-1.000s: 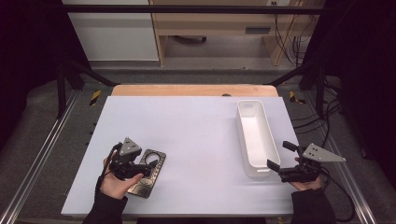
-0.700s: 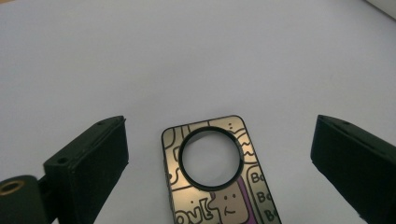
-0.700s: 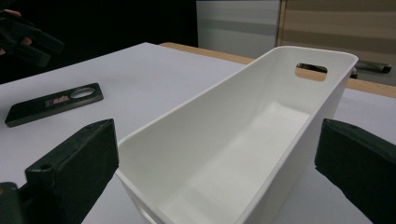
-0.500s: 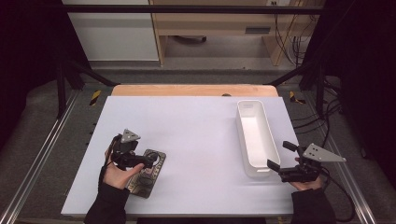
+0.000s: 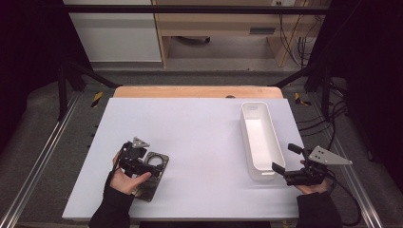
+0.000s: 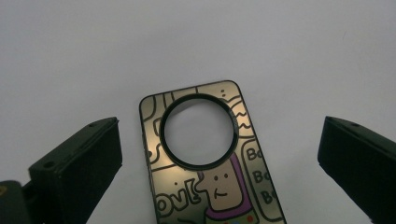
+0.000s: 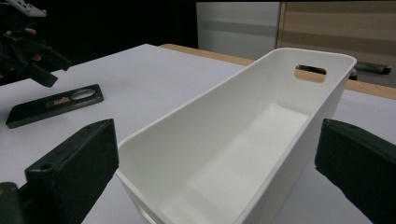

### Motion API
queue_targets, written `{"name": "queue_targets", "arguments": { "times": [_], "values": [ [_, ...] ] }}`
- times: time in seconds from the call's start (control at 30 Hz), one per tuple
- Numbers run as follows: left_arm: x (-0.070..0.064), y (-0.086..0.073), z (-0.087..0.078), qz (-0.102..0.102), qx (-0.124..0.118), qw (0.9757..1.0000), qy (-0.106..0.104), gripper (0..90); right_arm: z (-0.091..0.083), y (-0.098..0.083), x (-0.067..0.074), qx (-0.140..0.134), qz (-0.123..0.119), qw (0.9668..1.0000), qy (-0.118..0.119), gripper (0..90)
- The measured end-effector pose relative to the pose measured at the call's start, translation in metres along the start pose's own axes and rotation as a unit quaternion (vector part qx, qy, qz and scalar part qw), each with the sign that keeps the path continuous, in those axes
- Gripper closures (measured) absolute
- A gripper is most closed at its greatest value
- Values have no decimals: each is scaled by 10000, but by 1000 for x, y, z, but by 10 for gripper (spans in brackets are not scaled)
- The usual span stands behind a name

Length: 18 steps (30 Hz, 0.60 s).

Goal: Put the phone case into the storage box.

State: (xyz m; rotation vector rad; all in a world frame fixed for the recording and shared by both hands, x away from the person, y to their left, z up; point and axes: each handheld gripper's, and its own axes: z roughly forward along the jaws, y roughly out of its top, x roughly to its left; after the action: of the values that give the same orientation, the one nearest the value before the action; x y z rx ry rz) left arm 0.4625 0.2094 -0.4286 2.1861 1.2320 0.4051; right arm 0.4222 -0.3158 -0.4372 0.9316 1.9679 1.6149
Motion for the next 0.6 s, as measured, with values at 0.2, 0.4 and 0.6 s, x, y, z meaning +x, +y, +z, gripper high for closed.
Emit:
{"name": "queue_targets", "arguments": {
  "times": [0.2, 0.4, 0.6],
  "values": [
    [1, -8, 7, -16, 104, 9999, 16, 0, 1, 0, 0, 16, -7, 10000, 8, 2],
    [-2, -13, 13, 18, 205, 9998, 22, 0, 0, 0, 1, 15, -14, 10000, 4, 2],
    [-5, -16, 21, 45, 361, 9993, 103, 0, 0, 0, 1, 14, -20, 10000, 6, 2]
  ]
}}
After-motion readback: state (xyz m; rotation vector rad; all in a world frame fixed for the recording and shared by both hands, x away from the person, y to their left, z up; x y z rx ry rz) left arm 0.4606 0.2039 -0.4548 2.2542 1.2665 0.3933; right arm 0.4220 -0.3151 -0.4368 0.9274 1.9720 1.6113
